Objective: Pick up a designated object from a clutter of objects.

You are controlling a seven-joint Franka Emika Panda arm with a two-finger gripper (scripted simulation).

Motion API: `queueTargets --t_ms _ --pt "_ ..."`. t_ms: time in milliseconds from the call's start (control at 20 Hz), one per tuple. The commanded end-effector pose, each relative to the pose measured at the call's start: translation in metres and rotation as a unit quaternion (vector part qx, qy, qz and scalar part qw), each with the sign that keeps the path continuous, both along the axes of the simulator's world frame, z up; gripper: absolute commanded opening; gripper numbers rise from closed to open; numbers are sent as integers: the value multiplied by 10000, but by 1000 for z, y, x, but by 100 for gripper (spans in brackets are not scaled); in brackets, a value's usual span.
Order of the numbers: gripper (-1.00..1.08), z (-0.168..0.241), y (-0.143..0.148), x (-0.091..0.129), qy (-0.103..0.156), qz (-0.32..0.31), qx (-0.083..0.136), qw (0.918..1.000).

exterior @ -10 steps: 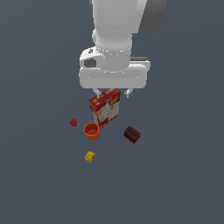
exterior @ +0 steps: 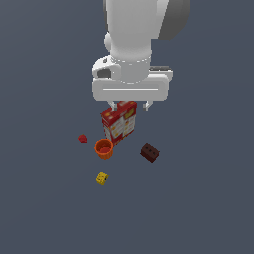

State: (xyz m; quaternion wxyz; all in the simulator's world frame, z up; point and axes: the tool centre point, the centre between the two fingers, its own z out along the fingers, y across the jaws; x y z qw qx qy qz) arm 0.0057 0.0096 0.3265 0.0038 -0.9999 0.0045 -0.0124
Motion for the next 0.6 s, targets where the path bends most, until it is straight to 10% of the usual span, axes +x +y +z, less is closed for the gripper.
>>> queueTargets --t_ms 0,550 --pt "100 0 2 0 14 -19 16 10000" --pt "100 -23 -20 3 19 94 49 9999"
